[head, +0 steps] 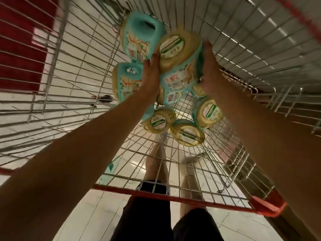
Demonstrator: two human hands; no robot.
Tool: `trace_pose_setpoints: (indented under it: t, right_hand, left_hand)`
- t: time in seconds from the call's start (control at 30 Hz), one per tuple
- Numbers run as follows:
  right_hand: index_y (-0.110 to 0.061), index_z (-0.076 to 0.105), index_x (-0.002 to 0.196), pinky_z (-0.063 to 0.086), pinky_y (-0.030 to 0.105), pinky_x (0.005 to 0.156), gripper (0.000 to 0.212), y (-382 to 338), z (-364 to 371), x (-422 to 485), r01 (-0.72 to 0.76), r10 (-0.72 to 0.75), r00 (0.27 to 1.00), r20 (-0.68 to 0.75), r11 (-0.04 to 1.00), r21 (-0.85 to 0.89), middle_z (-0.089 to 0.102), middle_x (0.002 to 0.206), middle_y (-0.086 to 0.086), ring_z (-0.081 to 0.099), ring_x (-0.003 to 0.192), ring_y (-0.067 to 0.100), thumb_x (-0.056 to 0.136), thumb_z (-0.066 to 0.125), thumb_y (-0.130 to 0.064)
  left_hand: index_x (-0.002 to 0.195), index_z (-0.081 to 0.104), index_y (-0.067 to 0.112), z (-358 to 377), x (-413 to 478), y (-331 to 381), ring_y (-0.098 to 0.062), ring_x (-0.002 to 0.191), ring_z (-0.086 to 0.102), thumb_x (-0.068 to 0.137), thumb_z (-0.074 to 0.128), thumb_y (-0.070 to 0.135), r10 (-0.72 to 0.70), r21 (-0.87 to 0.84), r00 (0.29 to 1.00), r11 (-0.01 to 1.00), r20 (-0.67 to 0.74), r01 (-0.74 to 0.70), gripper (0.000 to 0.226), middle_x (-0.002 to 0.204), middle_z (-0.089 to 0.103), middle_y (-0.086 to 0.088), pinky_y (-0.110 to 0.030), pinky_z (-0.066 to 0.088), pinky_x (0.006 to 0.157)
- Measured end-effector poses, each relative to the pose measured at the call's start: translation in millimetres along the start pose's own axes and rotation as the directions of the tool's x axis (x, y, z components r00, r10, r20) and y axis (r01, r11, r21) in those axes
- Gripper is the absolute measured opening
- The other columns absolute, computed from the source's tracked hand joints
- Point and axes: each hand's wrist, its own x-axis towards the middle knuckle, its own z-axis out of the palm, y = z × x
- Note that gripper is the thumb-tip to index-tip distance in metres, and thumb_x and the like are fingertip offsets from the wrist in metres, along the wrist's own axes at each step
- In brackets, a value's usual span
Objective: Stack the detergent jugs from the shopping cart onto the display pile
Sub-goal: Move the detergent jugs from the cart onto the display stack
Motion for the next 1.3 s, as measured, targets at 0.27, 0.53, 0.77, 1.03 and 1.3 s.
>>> trace_pose_setpoints:
  t: [0.27, 0.53, 0.77, 1.03, 1.3]
  right_hand:
    - [-0.024, 0.065, 0.136, 0.048, 0.059, 0.112, 0.065, -32, -26, -159, -0.050, 0.048, 0.999, 0.015, 0.963, 0.267, 0.069, 0.136, 0.012, 0.067, 0.121, 0.033, 0.104, 0.034, -0.071]
    - [-0.030, 0.058, 0.143, 0.063, 0.050, 0.090, 0.076, -46, -108, -313, 0.052, -0.005, 0.992, -0.130, 0.931, 0.360, 0.066, 0.136, 0.008, 0.066, 0.121, 0.031, 0.085, 0.060, -0.080]
    - [-0.031, 0.073, 0.128, 0.064, 0.045, 0.088, 0.066, -37, -210, -417, 0.160, -0.066, 0.973, -0.222, 0.885, 0.437, 0.078, 0.124, 0.004, 0.076, 0.110, 0.025, 0.086, 0.058, -0.080]
    - [-0.031, 0.069, 0.135, 0.063, 0.043, 0.083, 0.069, -11, -314, -513, 0.287, -0.140, 0.932, -0.334, 0.847, 0.447, 0.077, 0.124, 0.008, 0.074, 0.113, 0.030, 0.091, 0.050, -0.080]
    - [-0.030, 0.073, 0.118, 0.063, 0.030, 0.062, 0.055, 42, -406, -601, 0.446, -0.150, 0.835, -0.529, 0.748, 0.492, 0.082, 0.104, 0.002, 0.080, 0.091, 0.015, 0.096, 0.049, -0.074]
  left_hand:
    - [0.135, 0.063, 0.026, 13, -136, 41, -0.024, 0.114, 0.074, 0.081, 0.057, 0.084, 0.207, -0.014, 0.977, 0.978, 0.054, -0.207, 0.079, 0.125, 0.076, -0.003, -0.053, 0.060, 0.098]
    - [0.154, 0.048, 0.024, 62, -286, 55, -0.031, 0.134, 0.062, 0.078, 0.051, 0.095, 0.366, 0.037, 0.916, 0.926, 0.162, -0.376, 0.104, 0.151, 0.056, -0.013, -0.061, 0.052, 0.108]
    - [0.143, 0.054, 0.034, 140, -390, 38, -0.013, 0.113, 0.073, 0.085, 0.045, 0.089, 0.433, 0.139, 0.844, 0.859, 0.316, -0.493, 0.081, 0.126, 0.073, 0.008, -0.034, 0.063, 0.089]
    - [0.134, 0.058, 0.026, 235, -482, 14, -0.001, 0.093, 0.076, 0.094, 0.042, 0.069, 0.414, 0.148, 0.772, 0.830, 0.482, -0.538, 0.060, 0.104, 0.078, 0.019, -0.015, 0.059, 0.066]
    - [0.136, 0.057, 0.025, 311, -568, -38, -0.006, 0.104, 0.074, 0.088, 0.041, 0.082, 0.401, 0.124, 0.609, 0.759, 0.684, -0.639, 0.076, 0.115, 0.075, 0.007, -0.021, 0.059, 0.078]
